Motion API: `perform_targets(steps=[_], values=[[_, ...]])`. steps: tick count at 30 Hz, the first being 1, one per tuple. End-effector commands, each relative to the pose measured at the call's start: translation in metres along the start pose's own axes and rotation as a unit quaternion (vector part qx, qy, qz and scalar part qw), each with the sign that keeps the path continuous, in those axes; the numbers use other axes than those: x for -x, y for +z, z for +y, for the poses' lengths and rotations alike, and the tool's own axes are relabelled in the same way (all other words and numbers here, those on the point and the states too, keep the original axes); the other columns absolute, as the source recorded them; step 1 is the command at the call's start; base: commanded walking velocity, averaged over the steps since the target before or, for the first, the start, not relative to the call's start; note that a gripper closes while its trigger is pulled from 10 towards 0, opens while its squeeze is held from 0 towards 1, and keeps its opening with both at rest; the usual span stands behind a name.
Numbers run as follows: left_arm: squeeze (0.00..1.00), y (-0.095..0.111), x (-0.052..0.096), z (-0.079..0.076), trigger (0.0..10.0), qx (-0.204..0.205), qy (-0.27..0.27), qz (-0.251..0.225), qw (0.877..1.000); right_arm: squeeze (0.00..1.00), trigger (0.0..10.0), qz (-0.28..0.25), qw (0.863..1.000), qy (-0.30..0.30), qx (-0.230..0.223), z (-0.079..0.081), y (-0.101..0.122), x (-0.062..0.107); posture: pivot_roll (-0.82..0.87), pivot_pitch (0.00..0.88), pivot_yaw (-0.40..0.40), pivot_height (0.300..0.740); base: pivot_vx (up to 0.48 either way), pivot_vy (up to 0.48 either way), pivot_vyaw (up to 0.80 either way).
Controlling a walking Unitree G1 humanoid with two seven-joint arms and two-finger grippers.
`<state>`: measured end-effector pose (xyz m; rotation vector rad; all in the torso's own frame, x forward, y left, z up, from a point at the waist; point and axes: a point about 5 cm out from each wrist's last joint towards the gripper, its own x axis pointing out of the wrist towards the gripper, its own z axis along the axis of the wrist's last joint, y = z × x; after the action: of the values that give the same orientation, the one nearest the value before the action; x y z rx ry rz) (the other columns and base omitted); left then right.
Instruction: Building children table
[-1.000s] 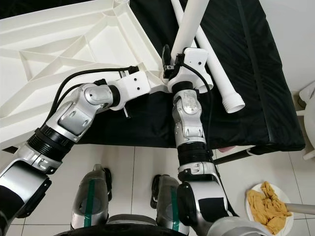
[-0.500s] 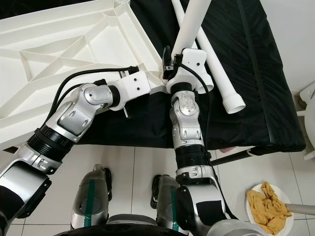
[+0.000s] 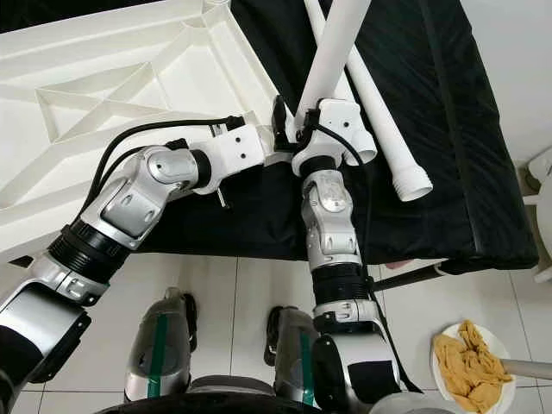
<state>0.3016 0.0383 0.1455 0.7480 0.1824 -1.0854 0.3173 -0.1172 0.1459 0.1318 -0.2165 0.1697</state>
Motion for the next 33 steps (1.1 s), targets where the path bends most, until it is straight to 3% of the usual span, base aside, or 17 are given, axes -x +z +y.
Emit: perform_targets(steps=[1,3,7,10,15,20,24,33], values=[[0.00,0.008,-0.004,-0.006,10.0,-0.014,-0.010,-0.015,1.000,0.00,10.0,0.000,1.000,0.008,0.000,-0.003,0.001,0.001,0.05,0.050,-0.078,0.740,0.000,0.000,0.00],[0.00,0.007,-0.004,-0.006,10.0,-0.014,-0.009,-0.015,1.000,0.00,10.0,-0.007,0.999,0.054,0.004,-0.013,0.009,-0.003,0.06,0.048,-0.078,0.740,0.000,0.000,0.00],[0.00,0.007,-0.004,-0.005,10.0,-0.015,-0.009,-0.014,1.000,0.00,10.0,-0.010,0.996,0.084,0.009,-0.018,0.013,-0.006,0.06,0.047,-0.079,0.740,0.000,0.000,0.00],[0.00,0.007,-0.003,-0.004,10.0,-0.015,-0.006,-0.014,1.000,0.00,10.0,0.008,0.990,0.142,0.019,-0.034,0.015,-0.010,0.06,0.045,-0.077,0.740,0.000,0.000,0.00],[0.00,0.006,-0.002,-0.003,10.0,-0.017,-0.008,-0.013,1.000,0.00,10.0,0.033,0.982,0.188,0.004,-0.048,0.013,-0.013,0.07,0.042,-0.066,0.740,0.000,0.000,0.00],[0.00,0.007,-0.002,-0.003,10.0,-0.018,-0.009,-0.013,1.000,0.00,10.0,0.044,0.978,0.206,0.003,-0.053,0.012,-0.015,0.07,0.042,-0.066,0.740,0.000,0.000,0.00],[0.00,0.006,-0.001,-0.002,10.0,-0.020,-0.008,-0.012,1.000,0.00,10.0,0.061,0.966,0.250,0.002,-0.057,0.013,-0.021,0.07,0.036,-0.060,0.740,0.000,0.000,0.00],[0.00,0.007,-0.002,-0.001,10.0,-0.022,-0.008,-0.012,1.000,0.00,10.0,0.069,0.959,0.274,0.002,-0.064,0.015,-0.029,0.07,0.026,-0.063,0.740,0.000,0.000,0.00]])
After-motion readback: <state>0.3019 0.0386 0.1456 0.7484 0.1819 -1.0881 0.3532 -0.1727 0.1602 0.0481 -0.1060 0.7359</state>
